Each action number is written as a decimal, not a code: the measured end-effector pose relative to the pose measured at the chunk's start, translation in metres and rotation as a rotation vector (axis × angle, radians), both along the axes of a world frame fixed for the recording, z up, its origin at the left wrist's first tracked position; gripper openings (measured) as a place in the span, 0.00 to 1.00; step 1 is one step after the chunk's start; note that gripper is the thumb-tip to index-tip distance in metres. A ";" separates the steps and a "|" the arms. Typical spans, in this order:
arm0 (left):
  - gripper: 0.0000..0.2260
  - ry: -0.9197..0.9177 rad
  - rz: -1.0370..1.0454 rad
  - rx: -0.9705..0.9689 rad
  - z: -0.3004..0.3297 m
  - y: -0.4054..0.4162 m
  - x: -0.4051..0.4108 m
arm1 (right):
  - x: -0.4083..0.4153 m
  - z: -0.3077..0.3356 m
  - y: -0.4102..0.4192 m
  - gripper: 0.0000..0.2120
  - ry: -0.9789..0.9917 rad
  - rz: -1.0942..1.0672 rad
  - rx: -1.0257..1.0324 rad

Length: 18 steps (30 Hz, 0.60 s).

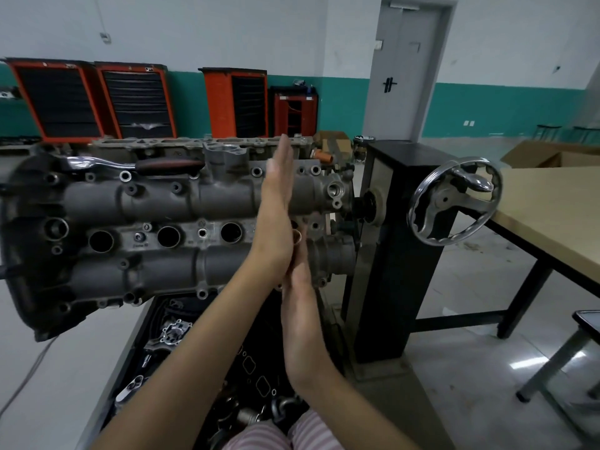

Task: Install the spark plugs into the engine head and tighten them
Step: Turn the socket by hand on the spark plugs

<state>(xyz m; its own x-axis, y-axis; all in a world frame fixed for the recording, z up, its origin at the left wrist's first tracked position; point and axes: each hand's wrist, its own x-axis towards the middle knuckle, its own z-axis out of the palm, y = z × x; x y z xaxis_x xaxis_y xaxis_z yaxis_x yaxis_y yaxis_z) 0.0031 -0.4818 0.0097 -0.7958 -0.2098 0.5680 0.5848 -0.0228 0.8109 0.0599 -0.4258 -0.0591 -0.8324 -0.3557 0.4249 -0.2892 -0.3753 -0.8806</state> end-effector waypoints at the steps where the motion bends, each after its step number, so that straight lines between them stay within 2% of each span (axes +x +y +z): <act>1: 0.19 0.001 0.002 -0.007 -0.001 0.000 0.000 | -0.001 0.000 0.002 0.30 0.007 -0.003 -0.018; 5: 0.19 0.004 -0.004 -0.036 -0.043 0.010 0.021 | -0.035 0.024 0.010 0.27 0.039 -0.168 -0.031; 9: 0.23 0.015 -0.002 -0.042 -0.075 0.019 0.036 | -0.061 0.061 0.015 0.28 0.064 -0.165 -0.018; 13: 0.18 -0.007 -0.033 -0.016 -0.063 0.019 0.030 | -0.048 0.052 0.007 0.27 0.096 -0.050 0.071; 16: 0.20 -0.016 -0.060 -0.061 -0.042 0.009 0.019 | -0.029 0.025 0.004 0.20 0.097 -0.110 0.072; 18: 0.22 -0.028 -0.065 -0.127 -0.027 0.002 0.014 | -0.014 0.009 0.005 0.22 0.070 -0.088 0.047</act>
